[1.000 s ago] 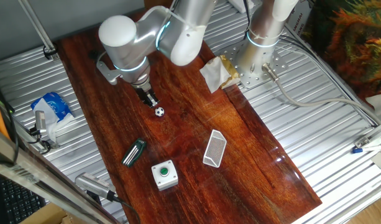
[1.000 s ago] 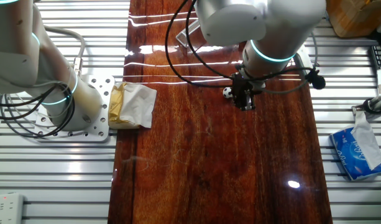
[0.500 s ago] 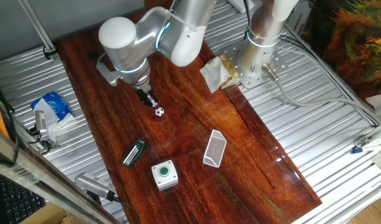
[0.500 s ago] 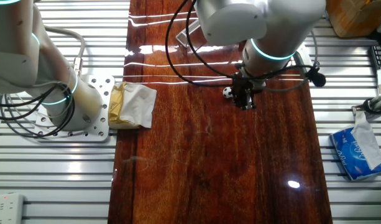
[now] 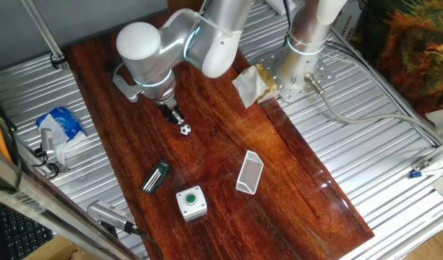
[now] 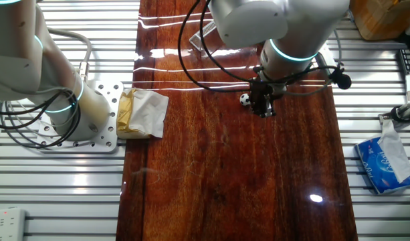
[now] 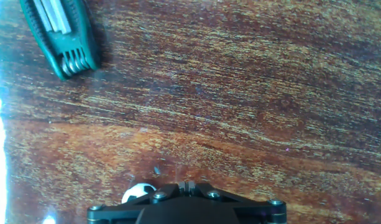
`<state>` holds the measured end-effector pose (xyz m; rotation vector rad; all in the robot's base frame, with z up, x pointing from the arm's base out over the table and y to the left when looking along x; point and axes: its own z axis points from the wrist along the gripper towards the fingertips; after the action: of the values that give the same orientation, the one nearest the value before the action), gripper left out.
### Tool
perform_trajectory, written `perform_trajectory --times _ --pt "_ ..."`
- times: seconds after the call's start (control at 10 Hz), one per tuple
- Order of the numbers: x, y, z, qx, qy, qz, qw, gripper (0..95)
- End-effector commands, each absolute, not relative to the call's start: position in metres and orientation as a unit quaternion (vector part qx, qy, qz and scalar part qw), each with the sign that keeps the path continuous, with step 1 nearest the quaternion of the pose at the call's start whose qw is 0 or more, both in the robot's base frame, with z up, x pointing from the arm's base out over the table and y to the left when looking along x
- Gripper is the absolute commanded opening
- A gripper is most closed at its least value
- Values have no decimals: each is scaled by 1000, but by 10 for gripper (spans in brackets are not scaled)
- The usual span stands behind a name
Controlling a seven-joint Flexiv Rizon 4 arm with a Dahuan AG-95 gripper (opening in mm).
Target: Push the soccer ball into the goal
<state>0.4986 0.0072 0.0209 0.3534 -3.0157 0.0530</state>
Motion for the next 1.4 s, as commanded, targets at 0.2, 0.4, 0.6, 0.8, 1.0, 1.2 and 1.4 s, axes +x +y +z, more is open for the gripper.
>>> perform_trajectory --times 0.2,0.4,0.6,0.8,1.0,1.2,1.4 --pt "498 7 22 174 -982 54 57 0" --pt "498 7 22 224 -972 44 54 0" --pt "498 7 22 244 -968 39 45 0" --pt "498 7 22 266 -963 32 37 0" --pt "498 7 22 280 -959 21 43 0" --pt "498 7 22 282 -958 19 50 0" --pt "498 7 22 266 -963 15 48 0"
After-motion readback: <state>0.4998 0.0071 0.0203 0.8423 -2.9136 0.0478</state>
